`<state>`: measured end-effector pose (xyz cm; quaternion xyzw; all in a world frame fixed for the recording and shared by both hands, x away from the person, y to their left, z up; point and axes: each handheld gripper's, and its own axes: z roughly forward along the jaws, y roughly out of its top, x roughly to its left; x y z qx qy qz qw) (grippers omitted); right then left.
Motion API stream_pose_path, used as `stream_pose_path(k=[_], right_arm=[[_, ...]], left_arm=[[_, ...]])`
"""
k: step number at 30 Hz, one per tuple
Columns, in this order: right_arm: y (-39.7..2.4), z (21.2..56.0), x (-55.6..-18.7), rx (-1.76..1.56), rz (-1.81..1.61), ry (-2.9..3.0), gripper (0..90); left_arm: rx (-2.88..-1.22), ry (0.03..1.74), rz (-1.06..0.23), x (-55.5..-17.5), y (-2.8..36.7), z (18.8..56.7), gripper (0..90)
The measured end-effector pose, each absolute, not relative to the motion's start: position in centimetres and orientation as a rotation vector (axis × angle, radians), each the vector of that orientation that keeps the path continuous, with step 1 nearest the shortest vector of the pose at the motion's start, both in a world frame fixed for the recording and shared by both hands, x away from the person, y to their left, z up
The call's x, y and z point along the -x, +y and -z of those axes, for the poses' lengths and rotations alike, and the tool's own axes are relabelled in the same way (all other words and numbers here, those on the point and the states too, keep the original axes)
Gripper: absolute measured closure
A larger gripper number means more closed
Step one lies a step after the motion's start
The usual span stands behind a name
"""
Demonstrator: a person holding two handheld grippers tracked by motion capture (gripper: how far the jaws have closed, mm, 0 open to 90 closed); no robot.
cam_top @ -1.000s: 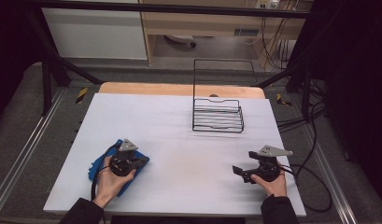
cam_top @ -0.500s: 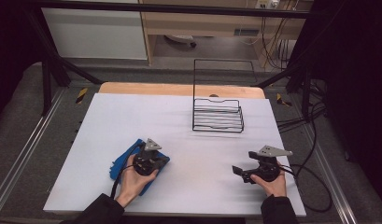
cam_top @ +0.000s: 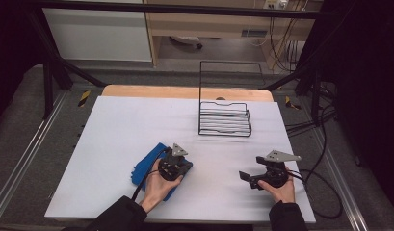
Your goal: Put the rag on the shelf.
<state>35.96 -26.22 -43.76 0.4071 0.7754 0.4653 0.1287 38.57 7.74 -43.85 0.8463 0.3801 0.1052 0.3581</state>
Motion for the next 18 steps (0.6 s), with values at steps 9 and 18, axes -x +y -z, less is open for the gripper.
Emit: stream_pose_path(k=[9, 18], right_arm=[[-25.8, 43.8, -35.9, -1.186, -1.348, 2.258, 1.2], [-24.8, 43.6, -35.8, -1.181, -1.343, 2.274, 1.5]], left_arm=[[-2.196, 0.879, -0.247, -38.4, 8.4, 43.1, 62.6], [-2.166, 0.819, -0.27, -38.1, 12.9, 41.0, 36.1]])
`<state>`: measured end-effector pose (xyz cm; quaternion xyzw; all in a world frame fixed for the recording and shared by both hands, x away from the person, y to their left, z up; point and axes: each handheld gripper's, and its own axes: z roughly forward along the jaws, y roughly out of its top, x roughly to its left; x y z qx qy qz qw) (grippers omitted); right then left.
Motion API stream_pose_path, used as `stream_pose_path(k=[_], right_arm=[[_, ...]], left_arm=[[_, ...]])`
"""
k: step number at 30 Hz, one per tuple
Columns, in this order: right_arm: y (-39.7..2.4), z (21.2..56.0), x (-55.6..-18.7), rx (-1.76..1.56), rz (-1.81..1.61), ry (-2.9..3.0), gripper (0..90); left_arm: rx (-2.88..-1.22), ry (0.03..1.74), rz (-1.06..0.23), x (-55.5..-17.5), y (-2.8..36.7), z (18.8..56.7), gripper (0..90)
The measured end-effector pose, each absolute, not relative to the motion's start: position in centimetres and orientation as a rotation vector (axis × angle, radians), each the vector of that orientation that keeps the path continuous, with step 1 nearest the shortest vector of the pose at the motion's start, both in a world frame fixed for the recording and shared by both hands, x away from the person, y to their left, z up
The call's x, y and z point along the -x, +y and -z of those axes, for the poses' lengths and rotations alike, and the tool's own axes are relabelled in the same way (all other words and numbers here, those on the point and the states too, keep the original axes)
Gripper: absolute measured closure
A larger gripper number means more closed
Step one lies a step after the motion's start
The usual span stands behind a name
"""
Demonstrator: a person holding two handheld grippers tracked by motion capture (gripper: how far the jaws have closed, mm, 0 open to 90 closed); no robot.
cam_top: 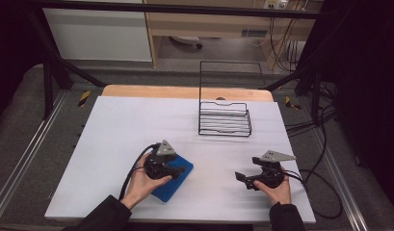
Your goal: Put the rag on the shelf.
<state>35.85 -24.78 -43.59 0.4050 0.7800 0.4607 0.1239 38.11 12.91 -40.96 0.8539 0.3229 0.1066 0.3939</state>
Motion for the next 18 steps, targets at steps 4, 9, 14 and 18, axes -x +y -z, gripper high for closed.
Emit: stream_pose_path(k=[4, 9, 14, 18], right_arm=[[-23.9, 43.5, -35.9, -1.186, -1.338, 2.289, 1.5], [-23.0, 43.4, -35.8, -1.179, -1.336, 2.303, 2.0], [-20.8, 43.1, -36.0, -1.187, -1.321, 2.297, 3.5], [-19.2, 42.9, -36.1, -1.182, -1.299, 2.306, 4.1]], left_arm=[[-2.134, 0.836, -0.292, -38.0, 15.4, 41.2, 23.6], [-2.11, 0.892, -0.311, -37.7, 18.4, 41.6, 16.8], [-2.073, 0.927, -0.333, -37.5, 21.1, 42.0, 11.2], [-2.051, 0.95, -0.347, -37.2, 22.8, 42.1, 10.0]])
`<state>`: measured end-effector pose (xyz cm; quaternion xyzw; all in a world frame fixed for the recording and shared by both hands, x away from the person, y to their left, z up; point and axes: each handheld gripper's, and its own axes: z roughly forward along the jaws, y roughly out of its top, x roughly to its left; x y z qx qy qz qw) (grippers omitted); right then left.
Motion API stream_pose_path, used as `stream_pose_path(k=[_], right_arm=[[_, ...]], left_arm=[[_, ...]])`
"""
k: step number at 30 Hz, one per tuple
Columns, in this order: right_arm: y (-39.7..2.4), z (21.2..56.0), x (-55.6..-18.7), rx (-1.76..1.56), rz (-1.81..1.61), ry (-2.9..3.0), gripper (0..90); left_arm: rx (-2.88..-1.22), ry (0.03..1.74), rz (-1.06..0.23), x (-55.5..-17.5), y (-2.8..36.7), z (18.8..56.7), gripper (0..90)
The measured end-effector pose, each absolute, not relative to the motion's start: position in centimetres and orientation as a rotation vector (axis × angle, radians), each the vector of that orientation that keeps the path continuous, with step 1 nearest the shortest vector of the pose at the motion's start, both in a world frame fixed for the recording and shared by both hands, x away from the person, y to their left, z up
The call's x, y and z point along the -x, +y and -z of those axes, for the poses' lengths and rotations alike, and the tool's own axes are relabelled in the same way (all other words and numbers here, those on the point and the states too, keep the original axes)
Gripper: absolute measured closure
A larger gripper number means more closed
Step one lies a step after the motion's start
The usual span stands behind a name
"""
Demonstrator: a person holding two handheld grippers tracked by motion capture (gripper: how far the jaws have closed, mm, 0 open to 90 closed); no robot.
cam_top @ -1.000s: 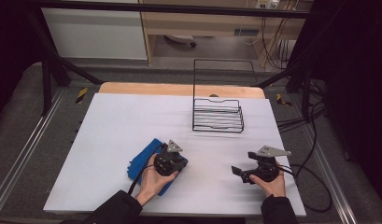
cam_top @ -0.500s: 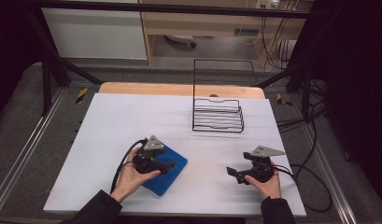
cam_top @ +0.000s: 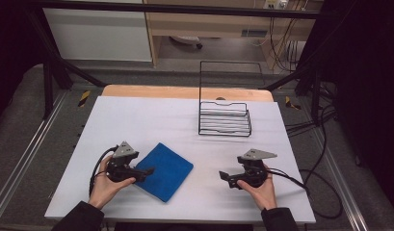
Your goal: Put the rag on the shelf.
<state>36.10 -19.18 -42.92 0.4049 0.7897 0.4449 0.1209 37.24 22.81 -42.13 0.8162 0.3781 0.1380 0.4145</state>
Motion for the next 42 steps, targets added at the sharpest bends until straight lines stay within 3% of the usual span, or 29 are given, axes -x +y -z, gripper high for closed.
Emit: stream_pose_path(k=[9, 10, 21, 23, 33, 39, 42], right_arm=[[-13.0, 43.0, -37.0, -1.172, -1.225, 2.373, 9.5], [-12.0, 43.1, -37.4, -1.159, -1.223, 2.376, 14.7], [-8.7, 44.3, -39.2, -1.248, -1.182, 2.377, 38.5], [-8.0, 44.5, -39.3, -1.261, -1.179, 2.375, 47.5], [-7.1, 45.2, -39.1, -1.314, -1.148, 2.392, 64.3], [-7.0, 45.2, -39.0, -1.37, -1.167, 2.396, 81.4], [-7.2, 44.9, -38.9, -1.364, -1.171, 2.399, 84.2]], left_arm=[[-1.994, 1.001, -0.366, -36.7, 25.2, 42.5, 9.9], [-1.994, 0.999, -0.368, -36.6, 25.3, 42.5, 9.9], [-1.974, 1.02, -0.365, -37.0, 26.1, 42.8, 7.6], [-1.968, 1.026, -0.369, -37.0, 26.2, 42.8, 7.6], [-1.966, 1.034, -0.356, -37.1, 26.2, 43.0, 7.5], [-1.977, 1.031, -0.358, -37.1, 26.1, 43.1, 7.5], [-1.981, 1.027, -0.351, -37.1, 26.1, 43.1, 7.5]])
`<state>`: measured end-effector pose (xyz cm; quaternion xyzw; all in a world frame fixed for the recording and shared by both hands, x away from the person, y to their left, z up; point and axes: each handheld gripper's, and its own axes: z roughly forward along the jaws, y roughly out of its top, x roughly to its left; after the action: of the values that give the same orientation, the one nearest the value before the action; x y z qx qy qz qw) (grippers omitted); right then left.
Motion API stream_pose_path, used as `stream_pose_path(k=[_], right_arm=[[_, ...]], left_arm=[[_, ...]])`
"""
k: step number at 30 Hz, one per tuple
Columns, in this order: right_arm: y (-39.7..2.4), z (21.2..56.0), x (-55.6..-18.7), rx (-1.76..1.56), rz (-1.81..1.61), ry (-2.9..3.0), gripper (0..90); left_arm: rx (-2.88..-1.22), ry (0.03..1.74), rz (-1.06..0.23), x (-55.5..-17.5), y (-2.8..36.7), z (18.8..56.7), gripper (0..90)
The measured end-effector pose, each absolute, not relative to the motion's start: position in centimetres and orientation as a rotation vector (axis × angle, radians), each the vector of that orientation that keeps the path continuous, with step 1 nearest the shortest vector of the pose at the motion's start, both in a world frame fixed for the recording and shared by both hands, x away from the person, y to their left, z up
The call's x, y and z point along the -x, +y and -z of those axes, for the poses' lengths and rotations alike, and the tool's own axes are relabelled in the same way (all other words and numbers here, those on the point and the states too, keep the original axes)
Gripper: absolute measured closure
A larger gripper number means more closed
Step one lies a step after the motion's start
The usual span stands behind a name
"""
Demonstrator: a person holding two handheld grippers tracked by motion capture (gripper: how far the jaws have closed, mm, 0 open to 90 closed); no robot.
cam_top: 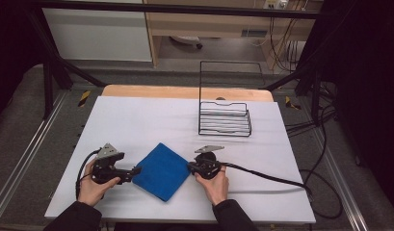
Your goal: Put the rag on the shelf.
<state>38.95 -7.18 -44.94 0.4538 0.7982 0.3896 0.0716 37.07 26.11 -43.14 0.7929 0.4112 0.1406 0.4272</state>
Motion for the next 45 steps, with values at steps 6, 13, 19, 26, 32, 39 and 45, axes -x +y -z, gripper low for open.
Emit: stream_pose_path(k=[6, 13, 19, 26, 32, 39, 45], right_arm=[[-7.8, 43.9, -38.8, -1.326, -1.157, 2.422, 85.0], [-8.6, 43.8, -38.8, -1.33, -1.141, 2.42, 84.7], [-9.2, 43.6, -38.8, -1.328, -1.146, 2.412, 84.6], [-10.0, 43.3, -38.8, -1.32, -1.128, 2.423, 84.6], [-11.4, 42.9, -39.0, -1.332, -1.117, 2.426, 84.6], [-13.2, 42.4, -40.1, -1.245, -1.03, 2.44, 83.6], [-13.0, 43.1, -42.2, -1.128, -1.041, 2.407, 83.0]], left_arm=[[-1.988, 1.006, -0.3, -36.9, 25.4, 43.1, 12.3], [-2.075, 1.005, -0.213, -37.0, 23.6, 43.7, 44.4], [-2.147, 1.037, -0.178, -37.0, 22.7, 44.5, 64.1], [-2.159, 1.037, -0.115, -36.7, 21.6, 44.3, 81.2], [-2.139, 1.052, -0.074, -36.1, 20.0, 44.2, 81.4], [-2.13, 1.034, -0.09, -35.0, 16.7, 44.3, 80.5], [-2.124, 1.008, -0.147, -34.7, 15.5, 44.6, 77.9]])
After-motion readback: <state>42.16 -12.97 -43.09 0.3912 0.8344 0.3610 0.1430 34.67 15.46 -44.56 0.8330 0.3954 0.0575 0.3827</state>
